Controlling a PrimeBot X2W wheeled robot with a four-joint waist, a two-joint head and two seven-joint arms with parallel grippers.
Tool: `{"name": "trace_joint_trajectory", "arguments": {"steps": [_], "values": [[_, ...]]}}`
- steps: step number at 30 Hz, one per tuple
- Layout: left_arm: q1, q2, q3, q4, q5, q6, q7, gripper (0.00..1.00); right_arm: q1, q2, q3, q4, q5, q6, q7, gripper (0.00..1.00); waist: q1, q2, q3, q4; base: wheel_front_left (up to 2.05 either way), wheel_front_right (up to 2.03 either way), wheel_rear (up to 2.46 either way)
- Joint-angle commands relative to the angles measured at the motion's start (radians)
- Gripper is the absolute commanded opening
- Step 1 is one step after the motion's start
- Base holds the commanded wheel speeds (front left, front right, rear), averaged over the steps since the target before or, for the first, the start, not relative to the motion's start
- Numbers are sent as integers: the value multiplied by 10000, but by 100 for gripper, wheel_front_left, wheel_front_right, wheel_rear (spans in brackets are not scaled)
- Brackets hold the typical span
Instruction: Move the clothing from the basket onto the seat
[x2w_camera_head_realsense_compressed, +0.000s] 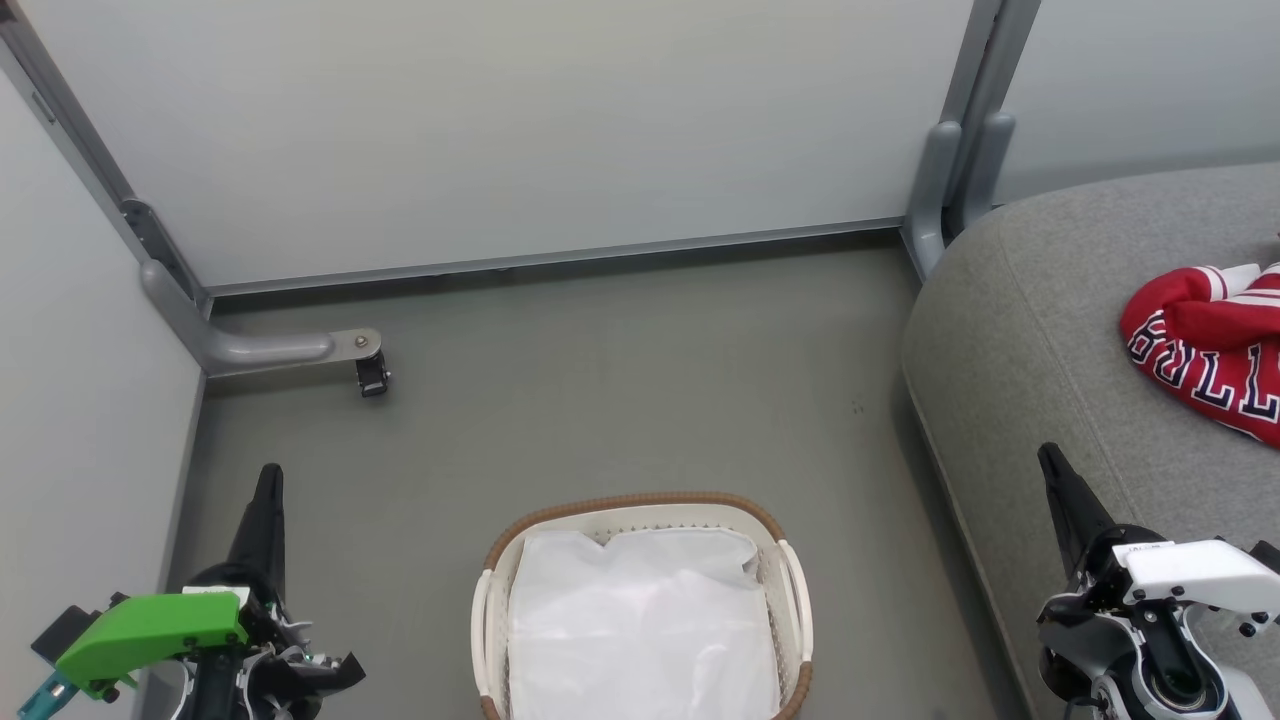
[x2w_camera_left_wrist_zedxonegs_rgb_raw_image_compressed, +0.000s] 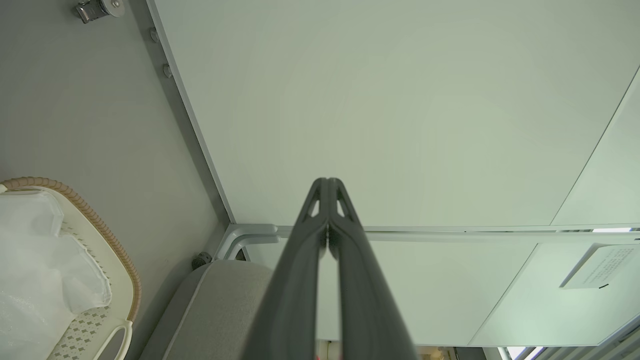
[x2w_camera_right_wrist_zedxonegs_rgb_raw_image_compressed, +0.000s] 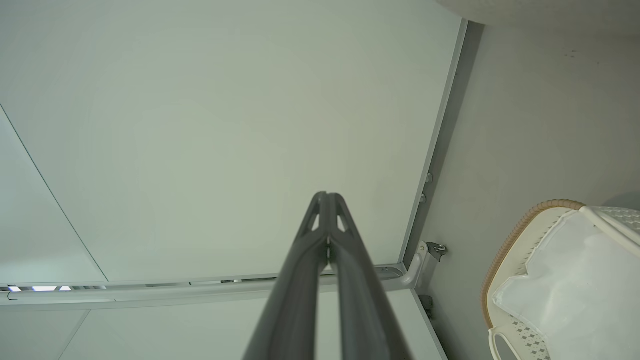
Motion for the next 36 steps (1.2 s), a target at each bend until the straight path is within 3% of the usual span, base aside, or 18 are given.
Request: {"name": "trace_joint_trajectory", "arguments": {"steps": [1,36], "values": [[-104,72,24,-19,-31,-70,34,0,103,-62,-18,-35,35,-3,31,0,0,0,0,0,0,0,0],[-104,73,22,-20,-31,-70,33,0,103,-61,-16,-35,37,-3,29,0,0,0,0,0,0,0,0]]}}
